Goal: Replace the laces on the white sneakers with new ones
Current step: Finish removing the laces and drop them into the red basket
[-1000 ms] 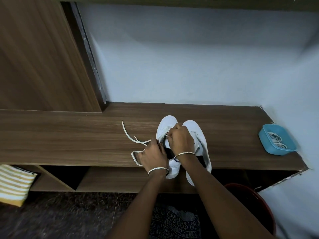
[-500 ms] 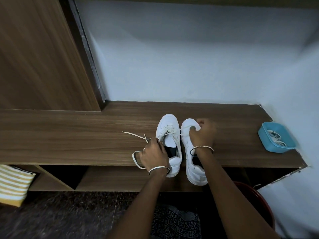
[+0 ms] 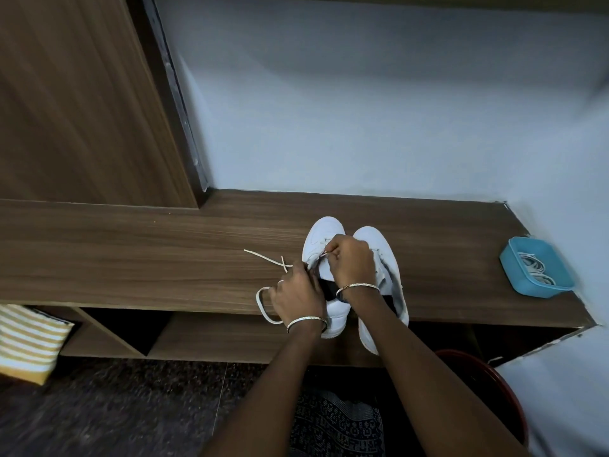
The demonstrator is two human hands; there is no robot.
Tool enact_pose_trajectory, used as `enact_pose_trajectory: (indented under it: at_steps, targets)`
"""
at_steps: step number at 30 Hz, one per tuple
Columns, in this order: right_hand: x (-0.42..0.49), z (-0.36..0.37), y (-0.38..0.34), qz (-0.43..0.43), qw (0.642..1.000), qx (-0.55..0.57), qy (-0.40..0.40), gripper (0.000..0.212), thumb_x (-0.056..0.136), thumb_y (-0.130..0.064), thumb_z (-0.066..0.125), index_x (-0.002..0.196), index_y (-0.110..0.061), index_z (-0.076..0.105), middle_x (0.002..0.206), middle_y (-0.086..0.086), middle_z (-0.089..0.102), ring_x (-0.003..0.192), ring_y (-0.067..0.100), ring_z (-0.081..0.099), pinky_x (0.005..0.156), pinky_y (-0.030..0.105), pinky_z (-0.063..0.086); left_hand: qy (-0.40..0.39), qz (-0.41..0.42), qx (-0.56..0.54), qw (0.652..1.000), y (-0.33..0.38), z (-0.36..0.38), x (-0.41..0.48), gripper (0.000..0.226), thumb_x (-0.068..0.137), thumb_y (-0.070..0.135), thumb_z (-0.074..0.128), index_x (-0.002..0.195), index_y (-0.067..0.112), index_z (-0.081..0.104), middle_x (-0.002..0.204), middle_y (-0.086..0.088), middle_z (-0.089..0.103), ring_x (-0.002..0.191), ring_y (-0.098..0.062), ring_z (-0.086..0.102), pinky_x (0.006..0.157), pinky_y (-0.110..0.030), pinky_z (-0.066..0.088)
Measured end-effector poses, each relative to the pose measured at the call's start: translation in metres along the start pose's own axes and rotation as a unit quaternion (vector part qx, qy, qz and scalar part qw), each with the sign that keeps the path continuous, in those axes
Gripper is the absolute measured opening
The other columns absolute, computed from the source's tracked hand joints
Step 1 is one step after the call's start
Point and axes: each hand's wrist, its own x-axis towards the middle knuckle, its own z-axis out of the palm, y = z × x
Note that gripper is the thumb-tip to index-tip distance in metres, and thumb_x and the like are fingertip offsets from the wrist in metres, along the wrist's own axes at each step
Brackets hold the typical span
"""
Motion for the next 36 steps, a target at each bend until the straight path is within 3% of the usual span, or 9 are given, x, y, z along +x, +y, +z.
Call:
enact_pose_trajectory:
  at_steps: [6,11,15,18,20,23,26,32,36]
  targets:
    - [0.009,-0.034,0.035,0.076,0.982,0.111,0.131,0.012,0.081,-0.004,0.065,0.085,-0.011,0.074,0.084,0.005,0.073,0.080,0.024,0.069,0.075,0.029,0.051,-0.010,0.007,0.004,1.000,-0.001,0.000,-0.001,0.015,0.096,0.029,0.051,0.096,0.016,0.059,0.082,-0.008,0.071,0.079,-0.032,0.067,0.073,-0.039,0.045]
    - [0.008,-0.051,0.061,0.179,0.961,0.118,0.172,0.021,0.079,-0.003,0.057,0.086,-0.013,0.074,0.084,0.006,0.073,0.083,0.029,0.070,0.079,0.043,0.058,-0.021,0.005,0.001,1.000,-0.002,0.002,-0.001,0.016,0.098,0.030,0.049,0.100,0.016,0.058,0.087,-0.006,0.071,0.082,-0.030,0.067,0.077,-0.039,0.044]
    - [-0.001,-0.042,0.042,0.079,0.987,0.039,0.135,0.016,0.079,-0.006,0.065,0.092,-0.011,0.073,0.103,0.010,0.066,0.096,0.029,0.064,0.083,0.037,0.050,-0.016,-0.001,-0.006,1.000,-0.001,0.002,-0.001,0.016,0.098,0.029,0.050,0.097,0.015,0.059,0.084,-0.007,0.071,0.080,-0.030,0.067,0.074,-0.039,0.042]
    - [-0.007,-0.020,0.011,-0.037,0.998,0.033,0.024,0.018,0.082,-0.008,0.065,0.098,-0.012,0.073,0.112,0.005,0.065,0.103,0.025,0.062,0.086,0.032,0.046,-0.013,-0.006,-0.016,1.000,-0.001,0.002,-0.001,0.013,0.096,0.027,0.053,0.094,0.016,0.058,0.081,-0.007,0.070,0.078,-0.031,0.067,0.075,-0.039,0.043]
    - [-0.008,-0.004,-0.003,-0.058,0.997,-0.041,-0.038,0.019,0.086,-0.010,0.062,0.101,-0.013,0.073,0.116,0.005,0.062,0.102,0.028,0.063,0.082,0.035,0.049,-0.018,-0.007,-0.021,1.000,-0.002,0.002,-0.001,0.013,0.096,0.026,0.051,0.094,0.016,0.058,0.080,-0.007,0.070,0.078,-0.032,0.067,0.076,-0.040,0.043]
    - [-0.005,0.006,-0.007,-0.051,0.989,-0.137,-0.037,0.015,0.092,-0.007,0.053,0.092,-0.010,0.068,0.107,0.008,0.060,0.092,0.034,0.065,0.064,0.033,0.042,-0.019,-0.004,-0.024,1.000,-0.003,0.001,-0.001,0.012,0.095,0.025,0.051,0.095,0.015,0.058,0.079,-0.007,0.070,0.078,-0.032,0.067,0.075,-0.040,0.042]
    - [-0.001,0.004,-0.002,-0.048,0.992,-0.113,-0.002,0.018,0.092,-0.011,0.053,0.086,-0.009,0.070,0.099,0.008,0.064,0.091,0.032,0.064,0.067,0.036,0.048,-0.014,-0.001,-0.022,1.000,-0.002,0.001,-0.001,0.012,0.096,0.025,0.052,0.095,0.016,0.058,0.080,-0.007,0.070,0.079,-0.032,0.067,0.074,-0.039,0.041]
    - [0.014,-0.034,0.025,0.074,0.986,0.078,0.131,0.008,0.080,-0.010,0.064,0.075,-0.012,0.069,0.086,0.009,0.071,0.085,0.032,0.067,0.079,0.038,0.052,-0.017,-0.002,-0.012,1.000,-0.002,0.003,0.000,0.012,0.095,0.027,0.053,0.098,0.018,0.059,0.083,-0.006,0.071,0.081,-0.031,0.068,0.077,-0.040,0.043]
    - [0.024,-0.058,0.049,0.197,0.957,0.125,0.170,0.014,0.080,-0.015,0.057,0.069,-0.023,0.060,0.076,0.008,0.071,0.075,0.032,0.070,0.075,0.043,0.058,-0.009,0.000,-0.015,1.000,-0.003,0.004,-0.001,0.011,0.095,0.027,0.054,0.096,0.017,0.060,0.081,-0.005,0.071,0.077,-0.030,0.067,0.075,-0.040,0.044]
